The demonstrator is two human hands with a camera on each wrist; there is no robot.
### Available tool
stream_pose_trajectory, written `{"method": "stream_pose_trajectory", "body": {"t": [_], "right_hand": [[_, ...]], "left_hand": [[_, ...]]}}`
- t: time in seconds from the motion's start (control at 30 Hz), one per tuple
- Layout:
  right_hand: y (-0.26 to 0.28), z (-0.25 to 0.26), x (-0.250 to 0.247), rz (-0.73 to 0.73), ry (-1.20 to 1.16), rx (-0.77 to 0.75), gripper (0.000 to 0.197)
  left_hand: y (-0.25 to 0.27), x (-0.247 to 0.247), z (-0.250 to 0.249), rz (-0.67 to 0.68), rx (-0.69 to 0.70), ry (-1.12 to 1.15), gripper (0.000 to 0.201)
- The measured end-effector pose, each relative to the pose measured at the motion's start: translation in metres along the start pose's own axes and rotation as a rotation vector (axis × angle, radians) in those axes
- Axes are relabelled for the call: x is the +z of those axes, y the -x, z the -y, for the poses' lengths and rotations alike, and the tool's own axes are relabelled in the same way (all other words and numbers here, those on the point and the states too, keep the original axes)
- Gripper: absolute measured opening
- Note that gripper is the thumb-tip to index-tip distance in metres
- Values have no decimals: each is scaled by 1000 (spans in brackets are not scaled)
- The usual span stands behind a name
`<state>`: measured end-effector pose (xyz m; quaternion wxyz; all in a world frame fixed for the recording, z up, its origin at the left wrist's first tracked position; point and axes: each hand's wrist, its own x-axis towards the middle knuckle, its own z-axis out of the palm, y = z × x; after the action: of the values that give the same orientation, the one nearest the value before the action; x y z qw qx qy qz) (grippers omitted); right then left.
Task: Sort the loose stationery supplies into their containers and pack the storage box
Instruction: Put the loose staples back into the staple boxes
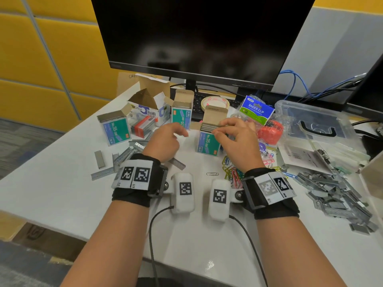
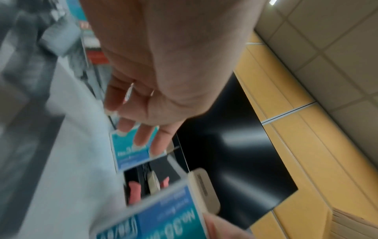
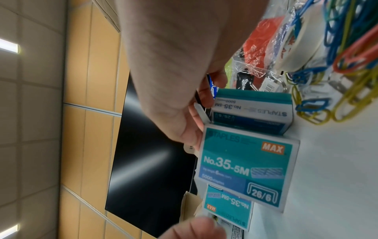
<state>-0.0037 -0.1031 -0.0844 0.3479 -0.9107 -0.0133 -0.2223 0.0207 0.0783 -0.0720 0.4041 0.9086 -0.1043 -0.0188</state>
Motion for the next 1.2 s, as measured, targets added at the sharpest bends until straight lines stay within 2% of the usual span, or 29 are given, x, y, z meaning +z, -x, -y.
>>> {"method": "stream_pose_trajectory", "body": {"t": [0.1, 0.2, 0.3, 0.5, 0.6, 0.67, 0.7, 0.77, 0.83, 0.9, 0.97, 1.03, 1.1, 1.2], "right_hand": [[0, 1, 0, 5, 2, 11, 23], [0, 2, 0, 6, 9, 10, 25], [1, 2, 0, 1, 3, 8, 25], [2, 2, -1, -26, -68, 3, 24], [5, 5, -2, -103, -140, -81, 18], [6, 8, -3, -136, -225, -181, 15], [7, 10, -3, -122, -278, -226, 16], [10, 14, -3, -44, -373, -259, 22], [12, 18, -2, 21, -467, -228, 22], [13, 19, -2, 45, -519, -197, 16], [13, 18, -2, 41, -522, -174, 17], [13, 16, -2, 23, -536, -134, 18], [12, 14, -2, -8, -558, -105, 19], [12, 13, -1, -46, -567, -77, 19]], "left_hand": [[2, -14, 2, 133, -87, -164, 42], [6, -21, -1, 287, -102, -297, 39], [6, -19, -3, 364, -109, -378, 36], [0, -10, -1, 326, -98, -339, 17], [0, -7, -1, 153, -4, -284, 9], [3, -8, -5, 38, 114, -75, 8], [5, -10, -8, 29, 167, 64, 8], [11, -15, -15, 97, 245, 282, 4], [16, -19, -18, 167, 285, 347, 5], [20, -21, -18, 181, 273, 341, 8], [20, -23, -13, 149, 227, 242, 16], [17, -30, -4, 75, 125, 75, 24], [14, -39, 7, 39, 17, -60, 24], [11, -46, 18, 101, -85, -262, 26]]}}
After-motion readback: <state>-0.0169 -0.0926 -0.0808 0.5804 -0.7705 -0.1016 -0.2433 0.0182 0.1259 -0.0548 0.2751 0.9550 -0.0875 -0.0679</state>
